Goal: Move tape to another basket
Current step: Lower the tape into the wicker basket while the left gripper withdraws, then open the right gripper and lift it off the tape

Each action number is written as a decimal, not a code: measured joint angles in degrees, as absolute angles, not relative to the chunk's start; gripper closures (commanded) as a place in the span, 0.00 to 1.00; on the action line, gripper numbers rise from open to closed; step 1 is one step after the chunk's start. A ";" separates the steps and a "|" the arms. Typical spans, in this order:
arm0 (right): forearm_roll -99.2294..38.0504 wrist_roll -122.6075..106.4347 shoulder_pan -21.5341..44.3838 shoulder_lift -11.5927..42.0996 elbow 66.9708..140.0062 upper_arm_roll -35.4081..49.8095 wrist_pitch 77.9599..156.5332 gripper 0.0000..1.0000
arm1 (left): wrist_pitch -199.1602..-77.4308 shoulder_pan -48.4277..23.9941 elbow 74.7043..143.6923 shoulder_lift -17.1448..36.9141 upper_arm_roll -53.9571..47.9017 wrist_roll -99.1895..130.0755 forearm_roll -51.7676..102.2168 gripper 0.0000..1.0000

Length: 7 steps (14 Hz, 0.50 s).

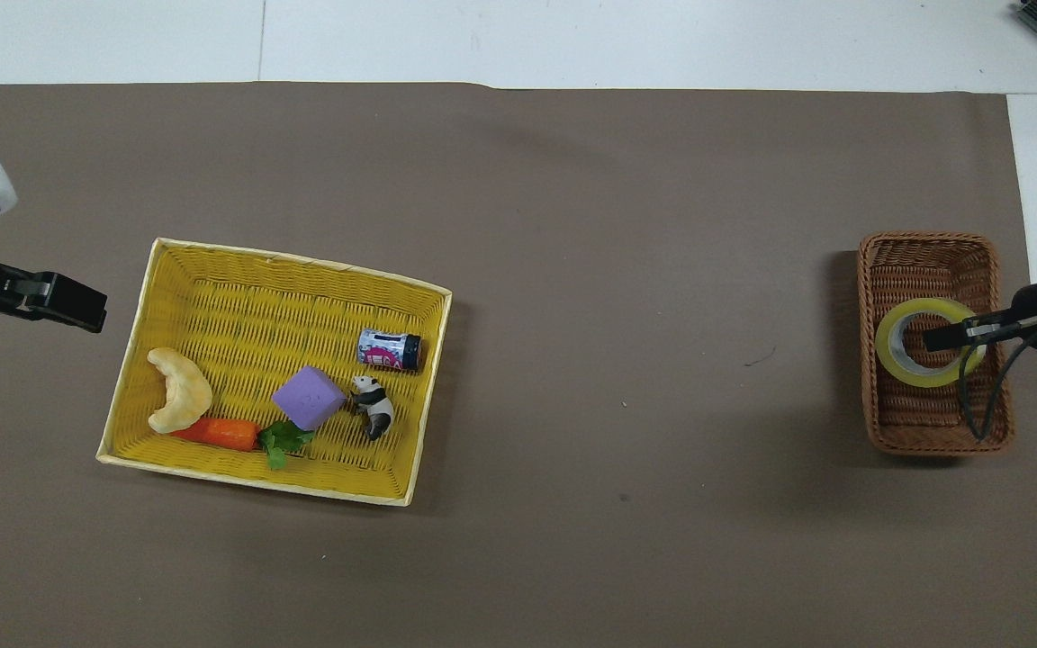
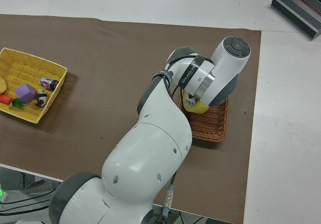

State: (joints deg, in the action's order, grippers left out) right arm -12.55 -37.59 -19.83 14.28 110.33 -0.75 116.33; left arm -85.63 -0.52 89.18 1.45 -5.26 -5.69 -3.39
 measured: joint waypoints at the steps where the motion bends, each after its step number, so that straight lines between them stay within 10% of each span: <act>1: -12.56 -37.60 -19.83 14.46 110.47 -0.71 116.34 0.00 | -85.63 -0.42 89.18 1.44 -4.90 -5.68 -3.39 0.00; 7: -14.65 -34.91 -19.80 14.54 109.41 -0.55 116.57 0.00 | -85.63 1.49 89.18 1.44 -3.99 -5.68 -3.39 0.00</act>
State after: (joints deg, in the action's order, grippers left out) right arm -14.65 -34.91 -19.80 14.54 109.41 -0.55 116.57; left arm -85.63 1.49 89.18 1.44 -3.99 -5.68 -3.39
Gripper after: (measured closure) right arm 0.035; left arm 0.000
